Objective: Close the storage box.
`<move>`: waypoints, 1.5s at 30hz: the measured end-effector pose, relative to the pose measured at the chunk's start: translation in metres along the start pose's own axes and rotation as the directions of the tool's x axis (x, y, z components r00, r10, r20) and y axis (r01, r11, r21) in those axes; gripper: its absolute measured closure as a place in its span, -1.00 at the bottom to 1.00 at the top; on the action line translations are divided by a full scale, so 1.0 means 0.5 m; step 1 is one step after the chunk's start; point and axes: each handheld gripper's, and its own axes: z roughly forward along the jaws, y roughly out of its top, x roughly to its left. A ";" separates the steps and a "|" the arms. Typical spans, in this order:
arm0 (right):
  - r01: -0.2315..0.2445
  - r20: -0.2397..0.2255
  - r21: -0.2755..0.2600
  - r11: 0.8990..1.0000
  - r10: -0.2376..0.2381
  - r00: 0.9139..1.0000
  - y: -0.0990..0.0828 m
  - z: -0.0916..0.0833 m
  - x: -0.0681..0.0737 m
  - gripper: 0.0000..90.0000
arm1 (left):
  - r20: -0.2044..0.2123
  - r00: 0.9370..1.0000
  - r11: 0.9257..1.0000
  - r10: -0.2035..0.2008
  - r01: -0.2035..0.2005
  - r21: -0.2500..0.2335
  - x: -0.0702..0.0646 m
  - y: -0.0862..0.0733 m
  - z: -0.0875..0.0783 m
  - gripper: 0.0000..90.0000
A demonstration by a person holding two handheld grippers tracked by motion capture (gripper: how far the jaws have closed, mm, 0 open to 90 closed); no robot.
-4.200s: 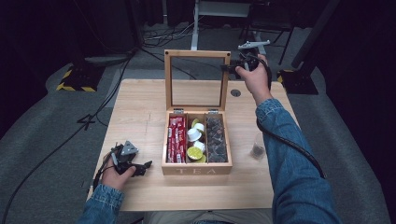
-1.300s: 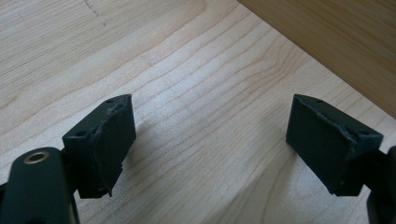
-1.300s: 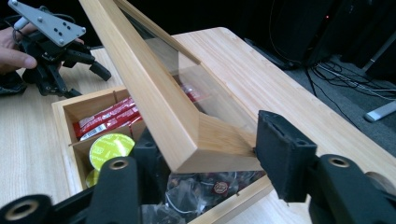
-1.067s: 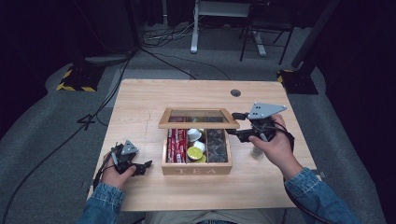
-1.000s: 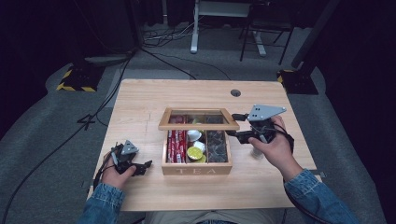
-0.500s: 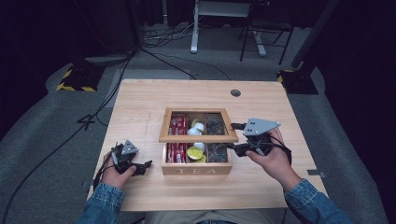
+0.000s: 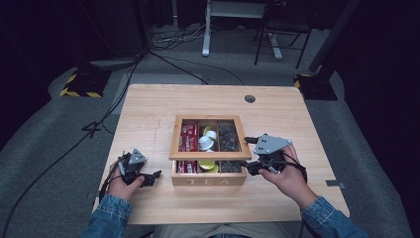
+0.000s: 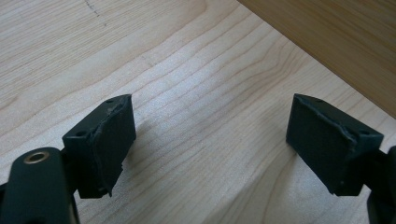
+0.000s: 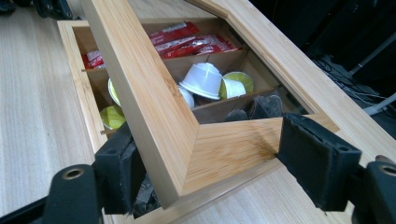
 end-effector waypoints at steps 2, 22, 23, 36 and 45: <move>-0.002 0.001 0.014 1.000 0.002 1.000 -0.003 0.003 0.003 -0.48 | 0.001 1.000 1.000 0.000 0.000 0.002 0.000 0.000 0.000 -0.64; -0.058 -0.018 0.057 0.997 0.059 0.998 -0.040 0.020 0.018 -0.59 | 0.001 1.000 1.000 0.000 0.000 0.002 0.000 0.000 0.000 -0.64; -0.061 -0.019 0.059 0.996 0.062 0.998 -0.041 0.021 0.019 -0.59 | 0.000 1.000 1.000 0.003 -0.003 0.002 0.000 0.000 0.000 -0.64; -0.086 -0.030 0.093 0.992 0.089 0.996 -0.056 0.026 0.026 -0.61 | 0.000 1.000 1.000 0.003 -0.003 0.002 0.000 0.000 0.000 -0.64; -0.096 -0.058 0.123 0.988 0.104 0.993 -0.063 0.028 0.030 -0.61 | 0.001 1.000 1.000 0.000 0.000 0.002 0.000 0.000 0.000 -0.64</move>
